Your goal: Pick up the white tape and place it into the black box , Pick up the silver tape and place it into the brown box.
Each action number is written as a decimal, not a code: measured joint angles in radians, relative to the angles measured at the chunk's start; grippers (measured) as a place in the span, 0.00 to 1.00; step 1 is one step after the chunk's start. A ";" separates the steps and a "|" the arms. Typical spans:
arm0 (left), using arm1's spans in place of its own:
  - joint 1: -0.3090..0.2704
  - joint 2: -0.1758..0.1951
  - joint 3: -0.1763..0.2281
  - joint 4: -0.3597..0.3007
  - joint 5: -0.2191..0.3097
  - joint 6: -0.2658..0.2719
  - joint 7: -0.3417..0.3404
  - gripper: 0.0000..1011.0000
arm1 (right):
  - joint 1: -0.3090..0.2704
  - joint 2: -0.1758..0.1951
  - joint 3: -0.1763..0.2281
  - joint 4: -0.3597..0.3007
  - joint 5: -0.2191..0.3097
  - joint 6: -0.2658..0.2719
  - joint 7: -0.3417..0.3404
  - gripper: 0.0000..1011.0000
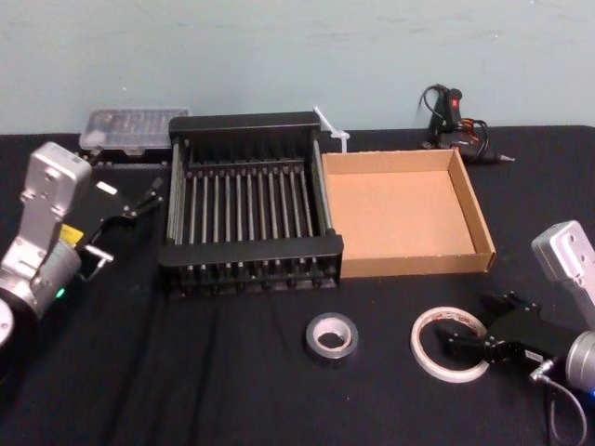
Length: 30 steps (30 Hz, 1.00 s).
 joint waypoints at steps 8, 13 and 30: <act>0.000 0.000 0.000 0.000 0.000 0.000 0.000 0.99 | 0.000 0.000 0.000 0.000 0.000 0.000 0.000 0.99; 0.000 0.000 0.000 0.000 0.000 0.000 0.000 0.99 | 0.000 0.001 0.000 0.000 0.001 0.000 0.000 0.99; 0.000 0.000 0.000 0.000 0.000 0.000 0.000 0.99 | -0.001 0.001 0.000 -0.001 0.002 -0.001 -0.001 0.89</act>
